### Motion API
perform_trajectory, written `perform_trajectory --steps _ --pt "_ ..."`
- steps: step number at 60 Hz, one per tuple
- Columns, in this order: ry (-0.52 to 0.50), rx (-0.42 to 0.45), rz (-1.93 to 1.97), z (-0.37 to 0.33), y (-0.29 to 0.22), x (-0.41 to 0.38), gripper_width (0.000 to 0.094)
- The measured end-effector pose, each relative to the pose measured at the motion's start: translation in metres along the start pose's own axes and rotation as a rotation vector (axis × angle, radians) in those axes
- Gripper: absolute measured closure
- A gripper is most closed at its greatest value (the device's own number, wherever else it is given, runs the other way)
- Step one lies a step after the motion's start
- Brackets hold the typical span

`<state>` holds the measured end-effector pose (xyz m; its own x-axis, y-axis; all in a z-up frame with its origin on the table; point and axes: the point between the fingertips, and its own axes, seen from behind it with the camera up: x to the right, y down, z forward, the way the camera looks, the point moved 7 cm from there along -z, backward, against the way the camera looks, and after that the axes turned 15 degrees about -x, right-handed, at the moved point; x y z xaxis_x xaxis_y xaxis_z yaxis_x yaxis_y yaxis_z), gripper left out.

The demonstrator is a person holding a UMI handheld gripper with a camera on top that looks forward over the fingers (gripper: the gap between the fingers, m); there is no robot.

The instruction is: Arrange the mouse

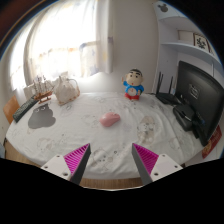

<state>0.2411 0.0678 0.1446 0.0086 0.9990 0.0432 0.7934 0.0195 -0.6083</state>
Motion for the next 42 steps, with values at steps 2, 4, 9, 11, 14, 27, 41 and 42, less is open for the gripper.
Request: perform_trajectory --steps 2,4,9,11,14,27,41,42 --pt "-0.005 0.005 0.013 0.016 -0.004 -0.005 0.0080" --pt "-0.010 0.008 0.023 0.032 -0.008 -0.008 0.0079" --pt "-0.003 0.017 0.034 0.068 -0.016 -0.015 0.0079" --pt "0.000 0.026 0.036 0.082 -0.021 -0.018 0.0079" --pt "0.002 0.026 0.034 0.103 -0.027 -0.022 0.0079" --pt "0.007 0.055 0.021 0.173 -0.068 -0.032 0.0079" --pt "0.053 0.053 0.041 0.230 -0.113 -0.027 0.0076" --pt "0.056 0.052 0.045 0.233 -0.117 -0.027 0.0077"
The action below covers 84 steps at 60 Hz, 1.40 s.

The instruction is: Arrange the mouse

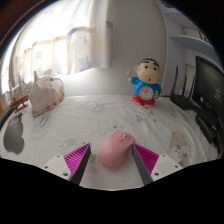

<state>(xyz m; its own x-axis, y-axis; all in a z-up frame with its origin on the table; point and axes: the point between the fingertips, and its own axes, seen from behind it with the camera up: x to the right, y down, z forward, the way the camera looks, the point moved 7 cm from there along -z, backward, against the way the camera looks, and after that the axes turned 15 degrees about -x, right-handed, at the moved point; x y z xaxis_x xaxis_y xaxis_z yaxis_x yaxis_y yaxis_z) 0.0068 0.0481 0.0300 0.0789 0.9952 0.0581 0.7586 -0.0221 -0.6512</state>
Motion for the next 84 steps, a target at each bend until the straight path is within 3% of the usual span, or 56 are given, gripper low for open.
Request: perform_trajectory --steps 8,12,19,22,34,45,57,64,74,78,80,83,84 --pt "-0.024 -0.001 0.029 0.019 -0.023 -0.003 0.0078" --pt "-0.033 -0.006 0.020 0.026 -0.030 -0.005 0.0123" --pt "-0.008 -0.020 -0.004 0.034 -0.033 -0.004 0.0303" --pt "-0.006 -0.019 -0.016 0.036 -0.034 -0.003 0.0448" --pt "0.034 -0.007 -0.007 0.001 -0.065 -0.014 0.0476" --pt "-0.054 0.030 0.006 -0.065 -0.114 -0.128 0.0479" --pt "-0.241 0.005 -0.031 -0.091 -0.104 -0.315 0.0476" --pt "-0.261 -0.021 -0.085 -0.076 -0.070 -0.387 0.0478" --pt "-0.241 -0.074 -0.126 -0.046 -0.022 -0.428 0.0466" --pt "-0.238 -0.093 -0.112 -0.040 -0.013 -0.431 0.0383" --pt "-0.228 -0.098 -0.103 -0.041 -0.011 -0.429 0.0287" --pt "-0.229 -0.098 -0.104 -0.048 -0.013 -0.428 0.0072" --pt "-0.230 -0.097 -0.104 -0.052 -0.015 -0.426 0.0078"
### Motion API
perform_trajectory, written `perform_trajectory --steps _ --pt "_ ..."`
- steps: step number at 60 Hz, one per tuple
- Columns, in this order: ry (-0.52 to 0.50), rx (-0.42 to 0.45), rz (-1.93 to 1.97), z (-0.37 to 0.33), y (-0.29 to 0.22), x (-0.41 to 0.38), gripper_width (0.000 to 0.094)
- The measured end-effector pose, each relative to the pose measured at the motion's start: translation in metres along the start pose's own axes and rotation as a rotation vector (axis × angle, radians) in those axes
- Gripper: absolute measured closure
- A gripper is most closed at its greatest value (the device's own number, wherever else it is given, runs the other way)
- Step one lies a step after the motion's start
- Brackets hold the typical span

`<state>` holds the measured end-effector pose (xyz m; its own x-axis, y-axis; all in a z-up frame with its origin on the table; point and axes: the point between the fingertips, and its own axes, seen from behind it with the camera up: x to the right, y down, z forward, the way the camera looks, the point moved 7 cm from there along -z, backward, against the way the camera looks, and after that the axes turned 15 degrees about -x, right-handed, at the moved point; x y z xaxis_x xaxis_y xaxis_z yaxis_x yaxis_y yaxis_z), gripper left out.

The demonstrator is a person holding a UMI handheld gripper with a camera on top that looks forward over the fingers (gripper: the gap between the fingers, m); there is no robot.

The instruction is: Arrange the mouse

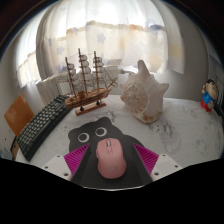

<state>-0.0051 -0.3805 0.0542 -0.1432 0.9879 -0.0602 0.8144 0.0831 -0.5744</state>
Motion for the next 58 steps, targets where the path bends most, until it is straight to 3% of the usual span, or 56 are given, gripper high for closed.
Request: perform_trajectory --steps 10,27,43,58 --pt "0.013 -0.031 -0.003 -0.092 0.005 0.025 0.0086" --pt "0.075 -0.159 0.045 -0.277 0.073 0.113 0.0074" --pt "0.149 -0.167 0.132 -0.296 0.080 0.163 0.0081" --pt "0.155 -0.159 0.108 -0.297 0.069 0.172 0.0080"
